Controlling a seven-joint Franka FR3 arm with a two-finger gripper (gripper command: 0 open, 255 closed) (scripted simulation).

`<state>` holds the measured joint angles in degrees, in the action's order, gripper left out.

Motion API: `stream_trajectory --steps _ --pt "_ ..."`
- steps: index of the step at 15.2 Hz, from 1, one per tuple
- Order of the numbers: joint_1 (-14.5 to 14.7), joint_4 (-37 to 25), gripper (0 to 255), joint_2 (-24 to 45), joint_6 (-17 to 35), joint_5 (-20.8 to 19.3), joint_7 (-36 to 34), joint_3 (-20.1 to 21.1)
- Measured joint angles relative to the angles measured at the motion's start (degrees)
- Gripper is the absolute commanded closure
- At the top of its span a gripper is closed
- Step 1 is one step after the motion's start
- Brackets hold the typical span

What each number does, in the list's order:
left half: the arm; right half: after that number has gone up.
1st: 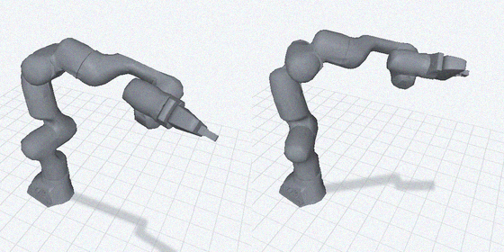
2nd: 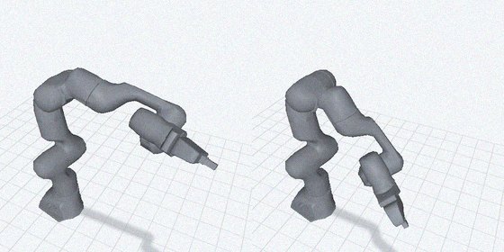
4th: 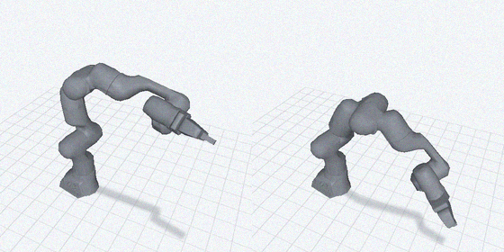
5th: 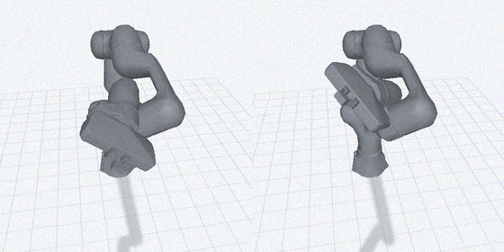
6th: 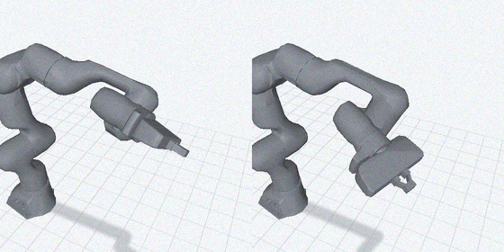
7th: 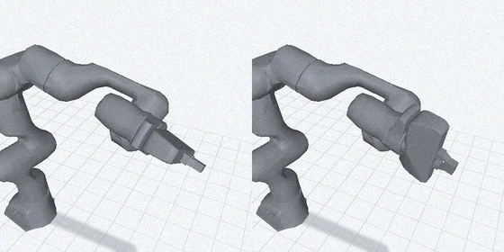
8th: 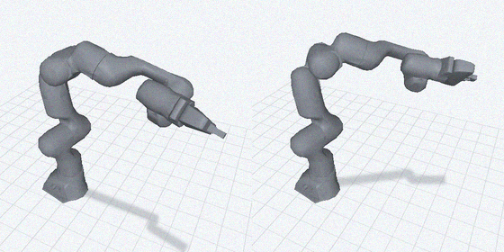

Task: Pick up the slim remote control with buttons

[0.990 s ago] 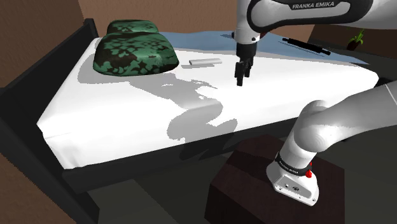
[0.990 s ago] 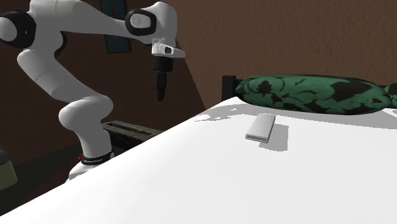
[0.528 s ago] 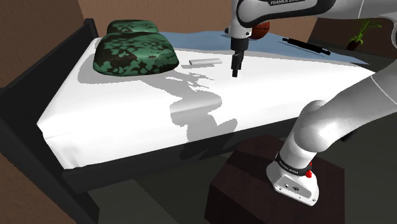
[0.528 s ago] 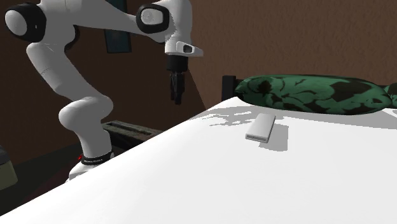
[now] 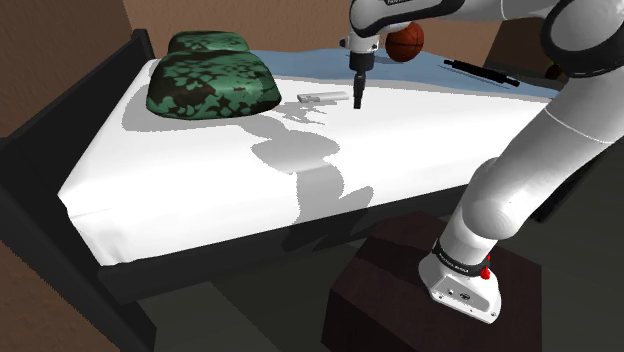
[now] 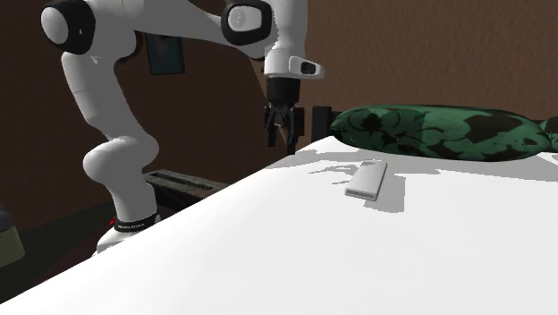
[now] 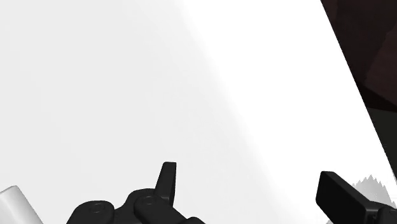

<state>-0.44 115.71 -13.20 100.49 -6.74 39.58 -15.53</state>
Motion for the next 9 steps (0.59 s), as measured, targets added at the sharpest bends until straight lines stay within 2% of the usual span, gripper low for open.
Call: stream_trajectory --steps 5,9 --pt "-0.2 -12.2 0 11.6 -0.3 4.0 11.1 -2.8" --pt "-1.6 -24.0 0 21.6 -2.1 8.2 19.4 -3.6"
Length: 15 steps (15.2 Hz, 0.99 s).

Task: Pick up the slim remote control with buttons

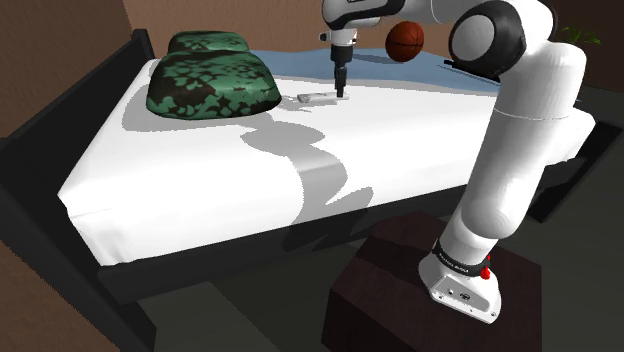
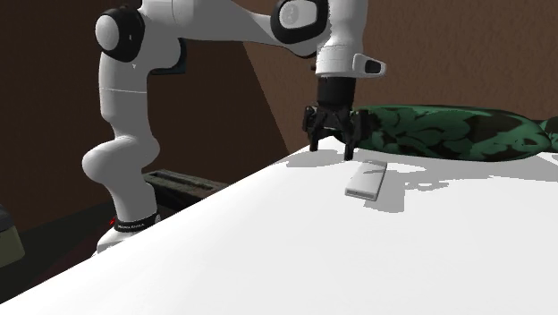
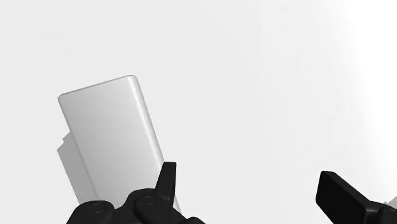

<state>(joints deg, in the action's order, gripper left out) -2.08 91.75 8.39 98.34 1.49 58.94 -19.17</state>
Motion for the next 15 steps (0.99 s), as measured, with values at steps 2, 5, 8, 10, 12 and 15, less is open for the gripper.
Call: stream_trajectory --steps 2,5,8,10,12,15 --pt "-1.4 -7.1 0 5.9 -1.4 2.4 3.9 0.0" --pt "-3.8 -19.6 0 14.7 -5.4 5.5 8.9 0.8" --pt "-5.2 -25.1 0 19.0 -6.7 6.9 11.1 1.3" --pt "-5.1 -24.0 0 19.1 -5.4 6.9 11.3 1.4" --pt "-4.8 -21.8 0 18.6 -3.7 6.8 11.4 1.5" --pt "-4.7 -20.1 255 18.6 -2.0 6.8 11.5 1.5"
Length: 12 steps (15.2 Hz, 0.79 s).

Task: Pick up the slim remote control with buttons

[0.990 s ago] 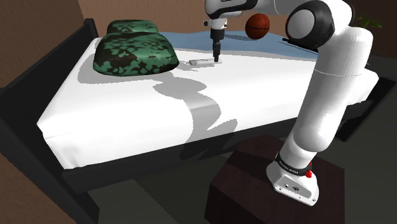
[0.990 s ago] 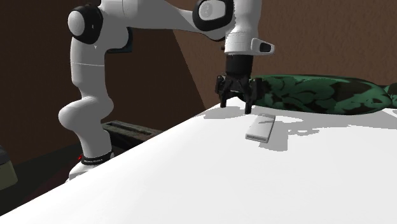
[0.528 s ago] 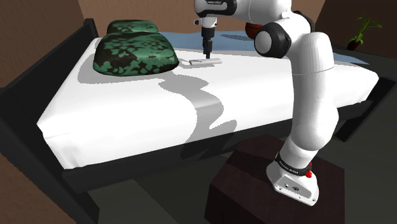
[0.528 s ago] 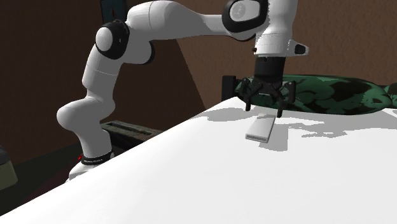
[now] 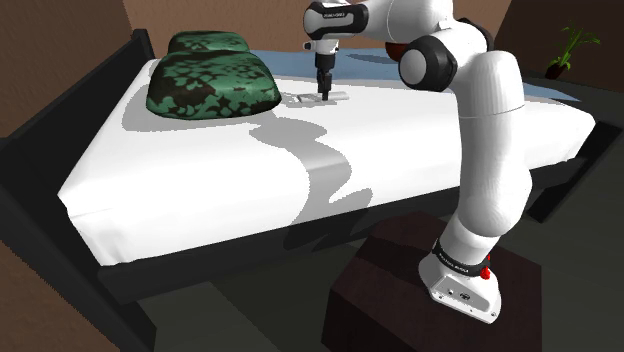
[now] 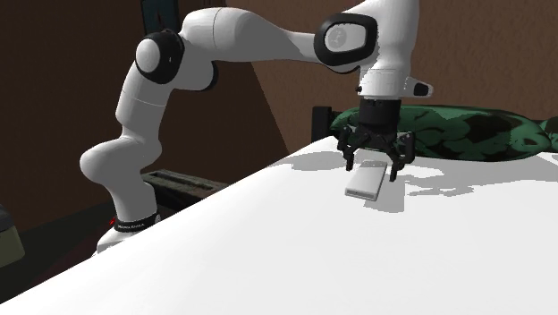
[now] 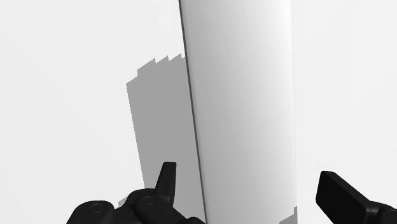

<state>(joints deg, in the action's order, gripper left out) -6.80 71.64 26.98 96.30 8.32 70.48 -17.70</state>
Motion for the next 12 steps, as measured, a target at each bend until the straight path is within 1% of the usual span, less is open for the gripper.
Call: stream_trajectory --steps 10,12 --pt "0.0 0.2 255 0.0 0.4 0.0 0.0 0.0" --pt "0.0 -0.5 255 0.0 -0.5 0.0 -0.1 0.0"
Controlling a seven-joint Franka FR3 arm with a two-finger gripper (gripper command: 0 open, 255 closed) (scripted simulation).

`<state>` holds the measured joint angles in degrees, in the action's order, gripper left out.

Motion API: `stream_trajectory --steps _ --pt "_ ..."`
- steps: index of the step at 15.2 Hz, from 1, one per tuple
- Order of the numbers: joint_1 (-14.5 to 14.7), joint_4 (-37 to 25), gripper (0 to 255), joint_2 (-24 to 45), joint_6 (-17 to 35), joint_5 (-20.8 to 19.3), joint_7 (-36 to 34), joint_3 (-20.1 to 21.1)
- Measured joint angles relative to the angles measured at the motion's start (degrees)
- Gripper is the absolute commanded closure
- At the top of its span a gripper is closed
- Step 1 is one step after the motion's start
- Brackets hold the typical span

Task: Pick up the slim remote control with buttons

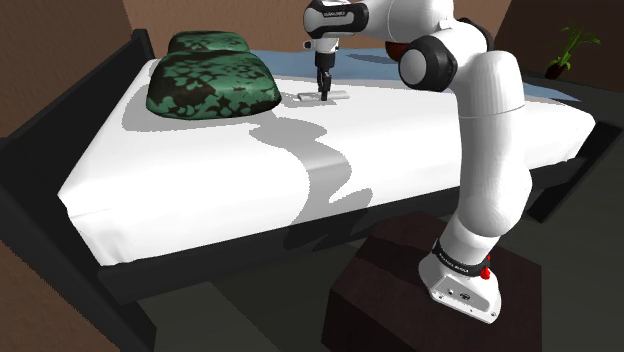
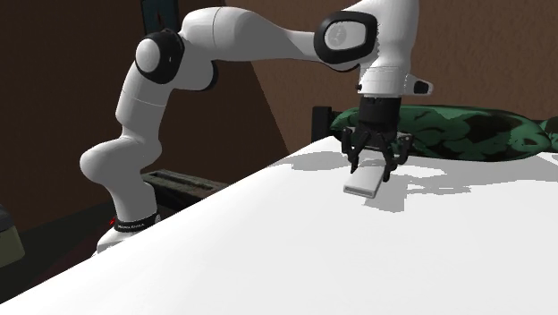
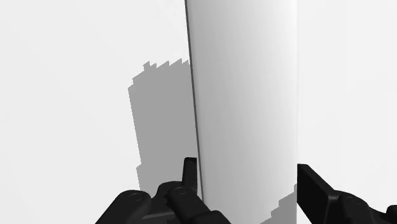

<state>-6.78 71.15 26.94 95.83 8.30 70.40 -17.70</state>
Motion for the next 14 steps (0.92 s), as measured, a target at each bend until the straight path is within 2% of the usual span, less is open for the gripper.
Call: stream_trajectory --steps 9,14 --pt "-1.2 -9.6 255 1.9 -7.6 0.5 -0.2 0.0" --pt "-2.4 -16.9 255 4.1 -12.8 1.0 -0.3 0.1"
